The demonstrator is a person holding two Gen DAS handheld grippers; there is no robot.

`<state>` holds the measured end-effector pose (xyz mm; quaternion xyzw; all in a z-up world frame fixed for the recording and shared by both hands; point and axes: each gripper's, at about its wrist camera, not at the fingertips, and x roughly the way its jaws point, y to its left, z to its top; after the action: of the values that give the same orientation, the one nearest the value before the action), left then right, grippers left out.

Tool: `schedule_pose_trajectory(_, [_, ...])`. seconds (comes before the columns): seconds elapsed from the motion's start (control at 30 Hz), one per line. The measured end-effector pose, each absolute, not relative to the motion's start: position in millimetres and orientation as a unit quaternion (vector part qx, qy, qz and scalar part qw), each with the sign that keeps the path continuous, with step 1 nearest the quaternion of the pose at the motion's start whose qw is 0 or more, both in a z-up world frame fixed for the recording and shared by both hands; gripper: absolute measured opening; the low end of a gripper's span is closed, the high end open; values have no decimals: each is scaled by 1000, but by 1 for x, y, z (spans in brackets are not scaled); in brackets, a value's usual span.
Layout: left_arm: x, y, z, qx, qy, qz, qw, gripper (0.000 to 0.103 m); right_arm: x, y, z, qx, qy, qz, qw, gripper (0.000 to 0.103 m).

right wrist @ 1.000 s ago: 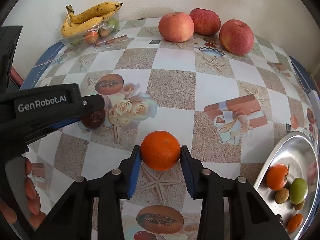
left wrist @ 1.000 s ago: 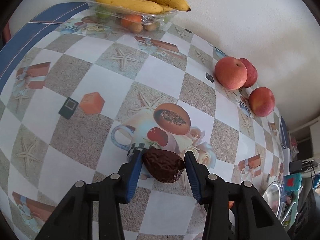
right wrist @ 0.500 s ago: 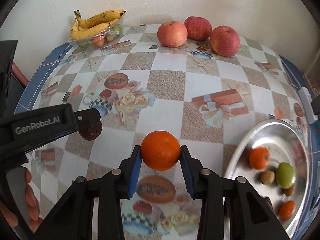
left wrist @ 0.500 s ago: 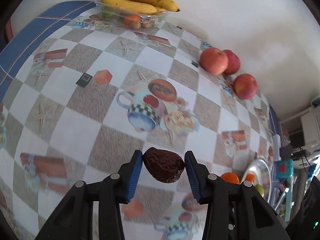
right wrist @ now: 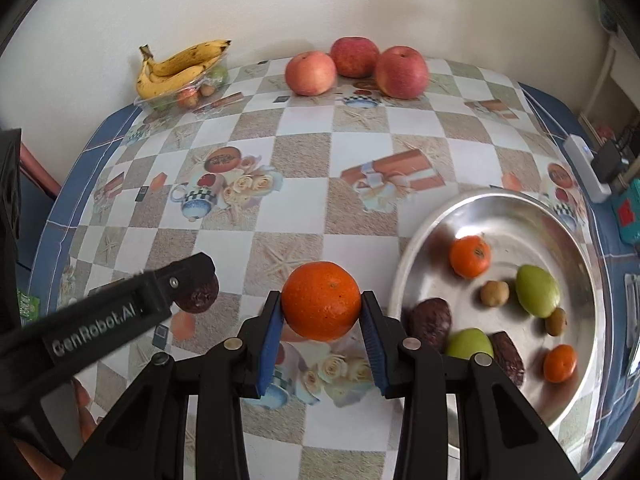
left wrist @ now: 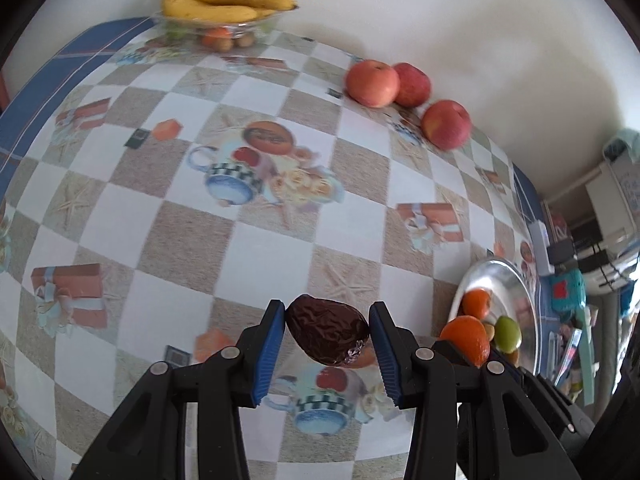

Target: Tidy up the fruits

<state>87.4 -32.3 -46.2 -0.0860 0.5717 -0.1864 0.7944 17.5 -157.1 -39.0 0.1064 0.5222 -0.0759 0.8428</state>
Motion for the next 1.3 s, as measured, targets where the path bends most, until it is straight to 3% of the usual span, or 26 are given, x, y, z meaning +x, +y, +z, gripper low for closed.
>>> schedule_pose_trajectory(0.5, [35,-137,-44,0,554,-325,766,48,-27,-275,-47,181,519,-216,807,40])
schedule_pose_trajectory(0.8, [41,-122,-51,-30,578,-313,753,51,-36,-288,-48,204,515,-232,800,42])
schedule_pose_trajectory(0.83, [43,-117,-51,-26,580,-299,758,58,-36,-286,-48,201,516,-231,800,42])
schedule_pose_trajectory(0.87, [45,-111,-51,-22,580,-283,763,71,-36,-283,-48,198,518,-228,801,42])
schedule_pose_trajectory(0.93, [50,-98,-53,-8,580,-240,778,82,-36,-279,-49,192,521,-224,801,43])
schedule_pose_trajectory(0.97, [52,-92,-54,3,581,-218,784,91,-36,-276,-49,189,523,-223,800,46])
schedule_pose_trajectory(1.03, [56,-78,-55,26,579,-172,797,103,-37,-271,-50,184,528,-220,800,67])
schedule_pose_trajectory(1.23, [54,-46,-47,61,556,-113,821,103,-42,-251,-51,156,535,-203,805,93])
schedule_pose_trajectory(1.3, [48,-39,-40,62,550,-117,825,103,-45,-245,-47,145,531,-202,810,94])
